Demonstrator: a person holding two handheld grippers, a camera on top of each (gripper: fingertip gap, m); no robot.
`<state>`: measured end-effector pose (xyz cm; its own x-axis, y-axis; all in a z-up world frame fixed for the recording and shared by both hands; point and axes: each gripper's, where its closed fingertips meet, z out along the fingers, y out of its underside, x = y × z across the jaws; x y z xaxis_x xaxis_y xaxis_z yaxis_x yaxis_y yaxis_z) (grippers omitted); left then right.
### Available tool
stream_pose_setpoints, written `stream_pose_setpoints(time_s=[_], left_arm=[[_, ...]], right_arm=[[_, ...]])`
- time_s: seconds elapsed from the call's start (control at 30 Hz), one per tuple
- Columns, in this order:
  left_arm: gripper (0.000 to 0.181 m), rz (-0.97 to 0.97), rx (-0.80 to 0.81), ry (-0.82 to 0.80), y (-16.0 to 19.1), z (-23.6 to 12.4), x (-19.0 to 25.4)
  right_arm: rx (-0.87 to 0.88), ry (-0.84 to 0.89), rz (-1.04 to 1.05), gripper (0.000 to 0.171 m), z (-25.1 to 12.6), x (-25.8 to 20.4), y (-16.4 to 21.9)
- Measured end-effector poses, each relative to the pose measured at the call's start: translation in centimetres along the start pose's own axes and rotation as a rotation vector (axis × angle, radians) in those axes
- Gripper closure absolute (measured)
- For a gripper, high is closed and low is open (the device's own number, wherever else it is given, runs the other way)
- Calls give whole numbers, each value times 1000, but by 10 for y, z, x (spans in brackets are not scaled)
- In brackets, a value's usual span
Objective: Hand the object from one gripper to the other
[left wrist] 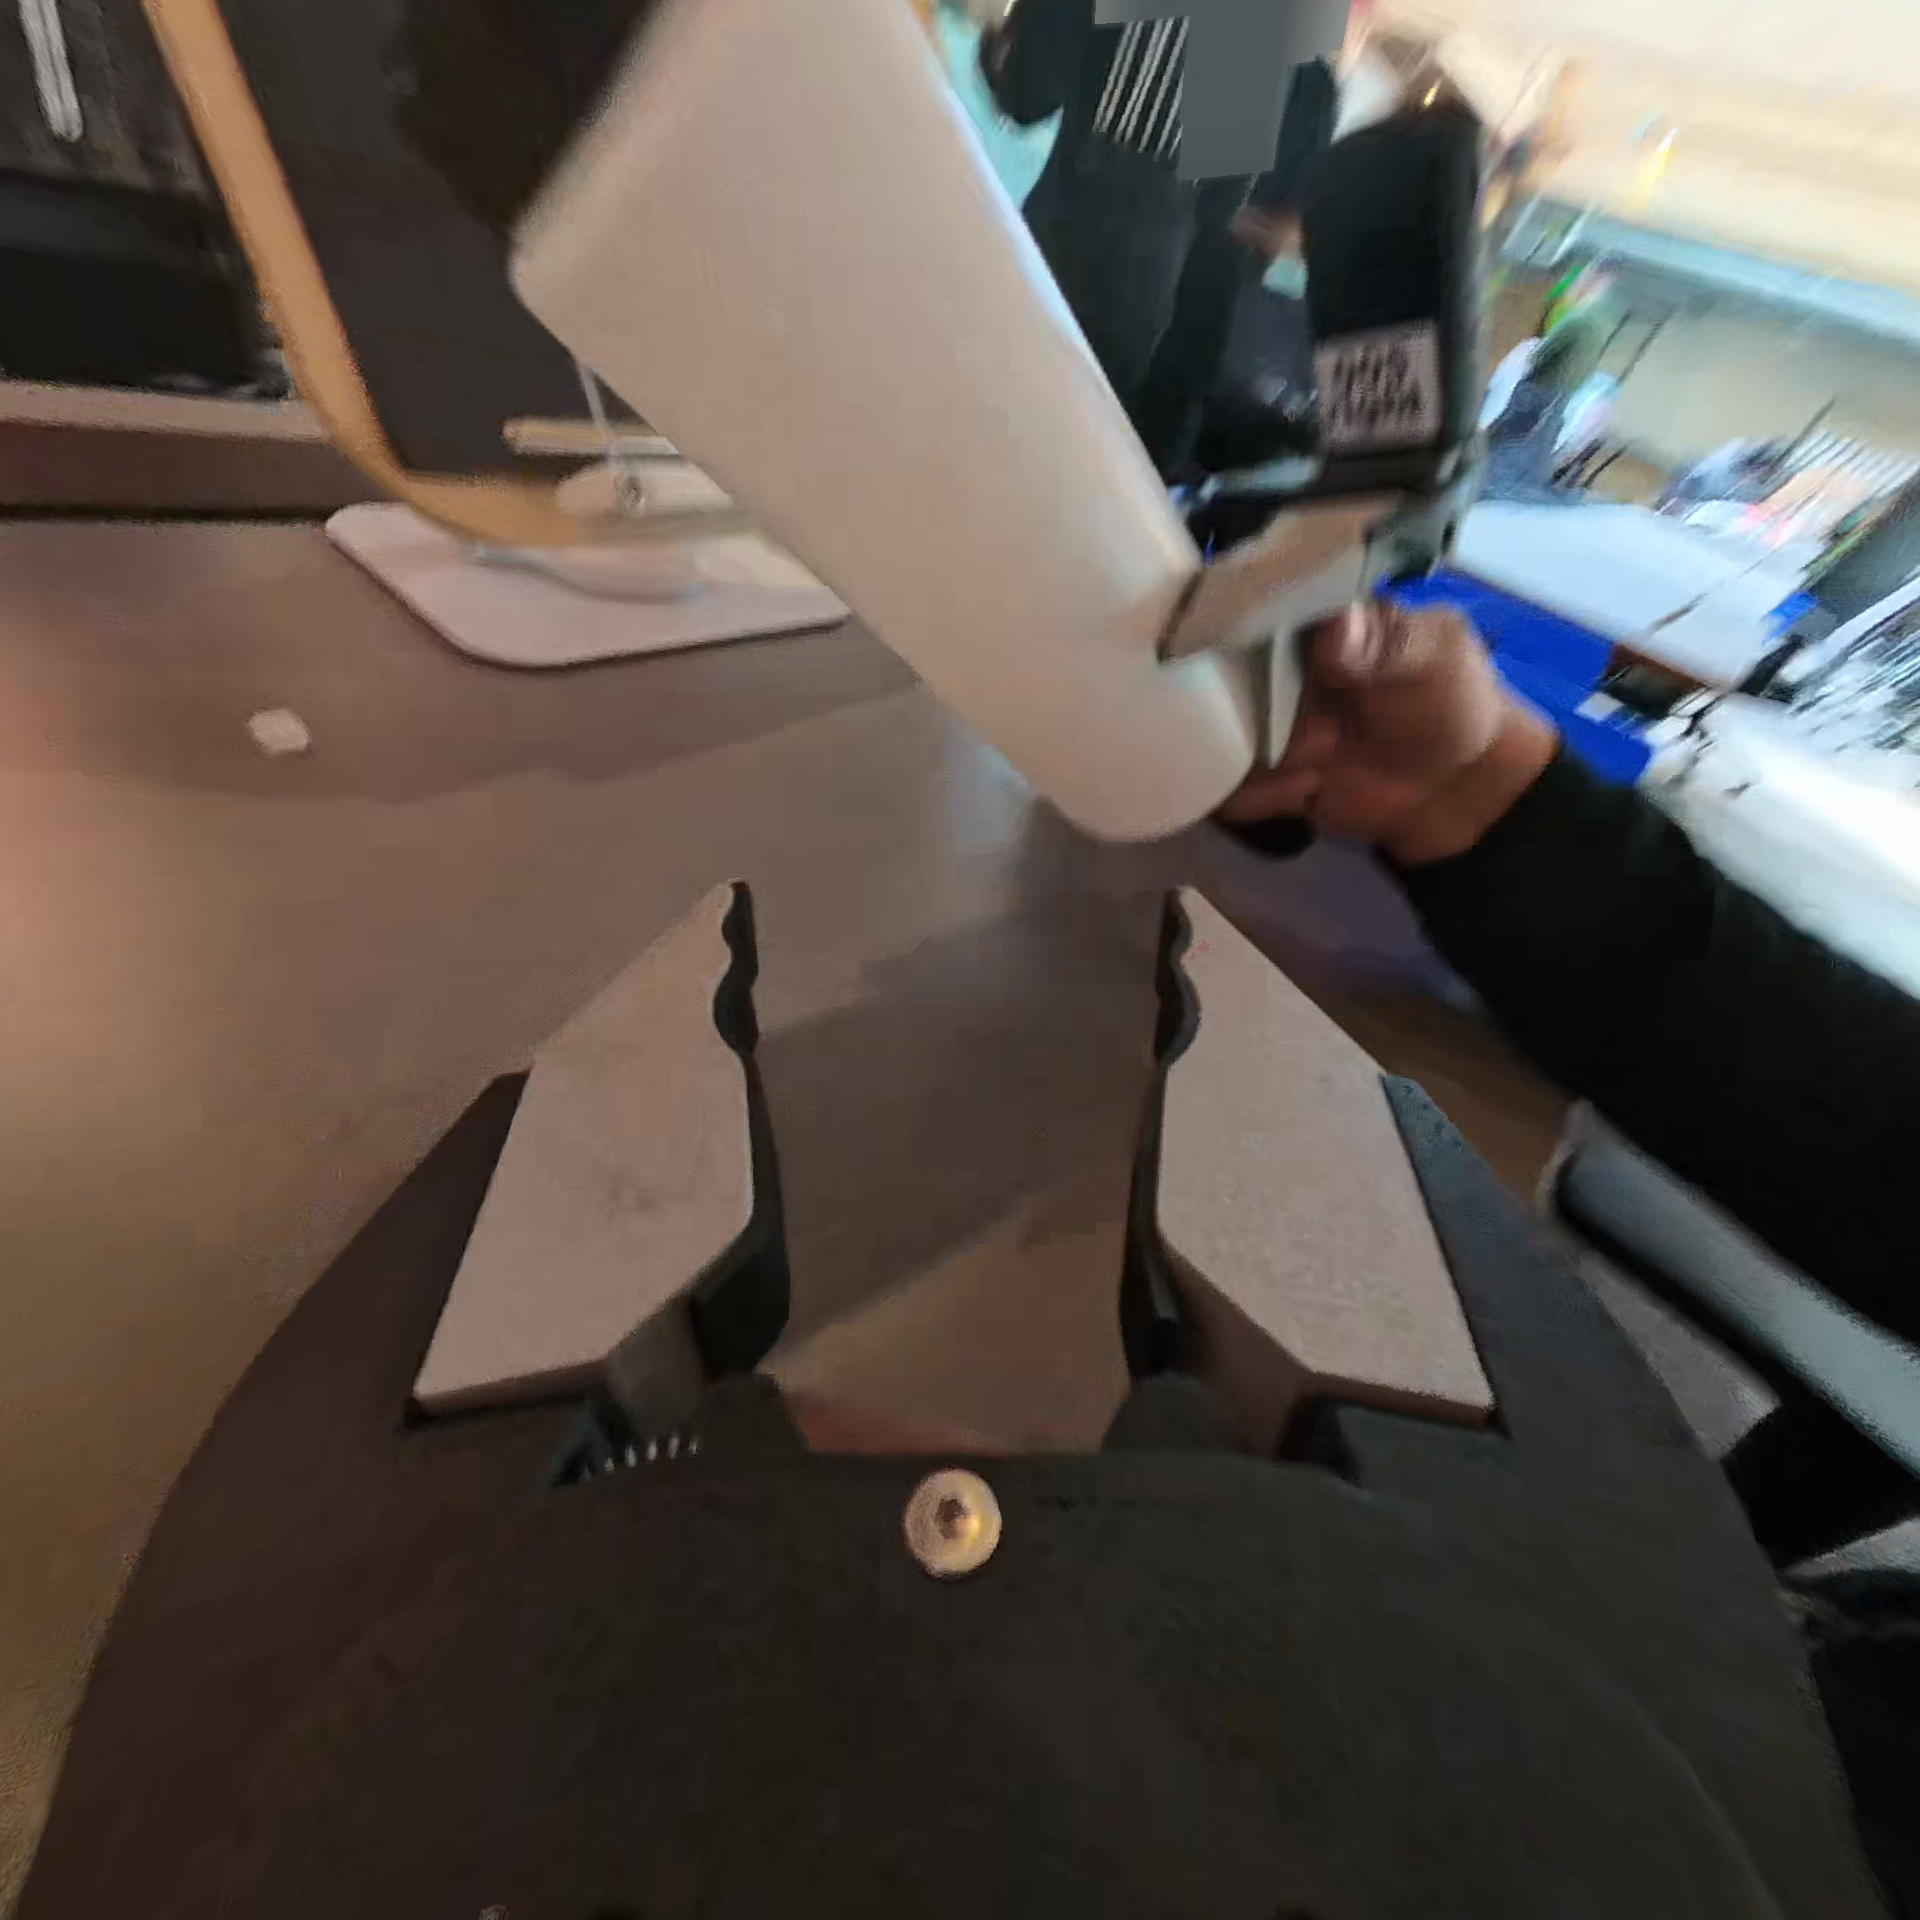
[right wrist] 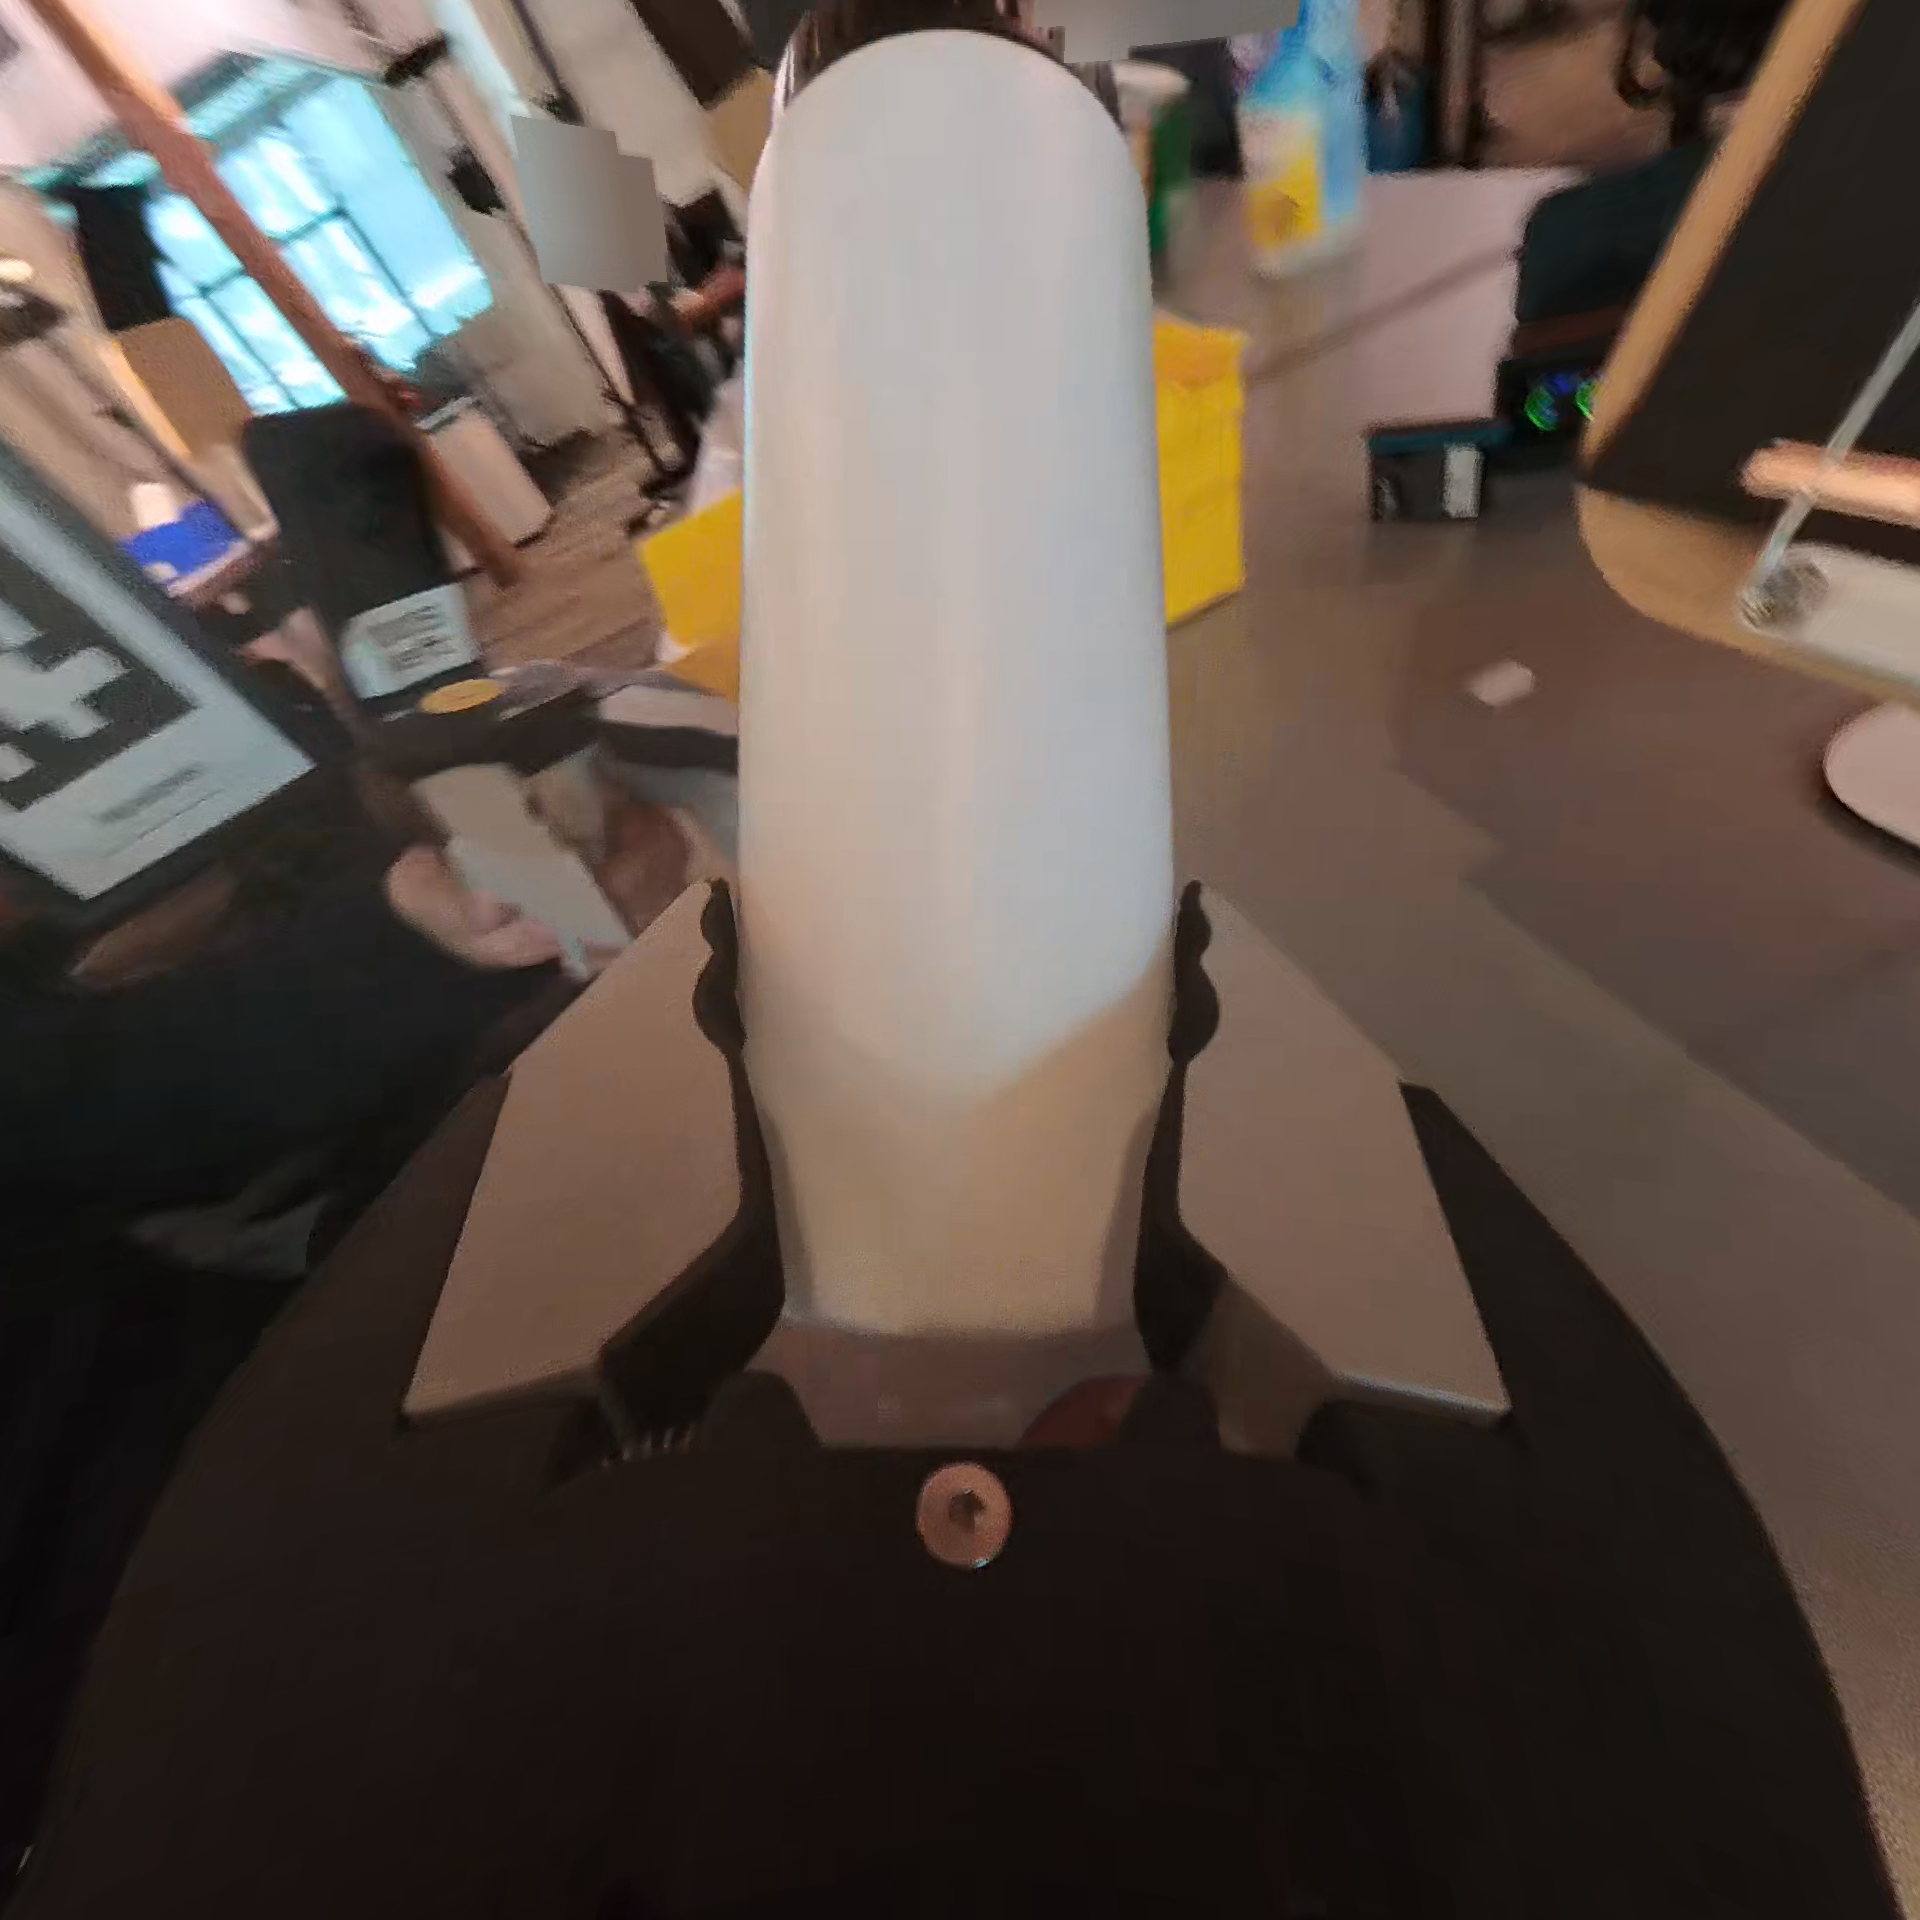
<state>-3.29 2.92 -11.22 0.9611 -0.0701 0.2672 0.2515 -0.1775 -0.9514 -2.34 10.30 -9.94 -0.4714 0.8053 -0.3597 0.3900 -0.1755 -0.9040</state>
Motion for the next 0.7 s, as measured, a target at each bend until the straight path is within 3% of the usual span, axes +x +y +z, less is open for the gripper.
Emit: stream_pose_setpoints(time_s=[0.17, 0.3, 0.4, 0.47, 0.53, 0.7], left_arm=[[84, -152, 185, 255, -52, 9, 29], [76, -158, 255, 390, -70, 13, 52], [73, -119, 266, 437, -73, 14, 65], [80, -29, 233, 405, -68, 17, 63], [82, 62, 98, 366, -58, 24, 63], [81, 530, -222, 15, -53, 27, 35]], right_arm=[[41, -142, -114, 89, -10, -46, -1], [102, -248, -127, 89, -6, -78, -10], [44, -255, -163, 89, 8, -88, 5], [-22, -236, -199, 89, 21, -90, 22], [-71, -209, -215, 88, 31, -86, 35], [-127, -124, -226, 94, 25, -62, 42]])
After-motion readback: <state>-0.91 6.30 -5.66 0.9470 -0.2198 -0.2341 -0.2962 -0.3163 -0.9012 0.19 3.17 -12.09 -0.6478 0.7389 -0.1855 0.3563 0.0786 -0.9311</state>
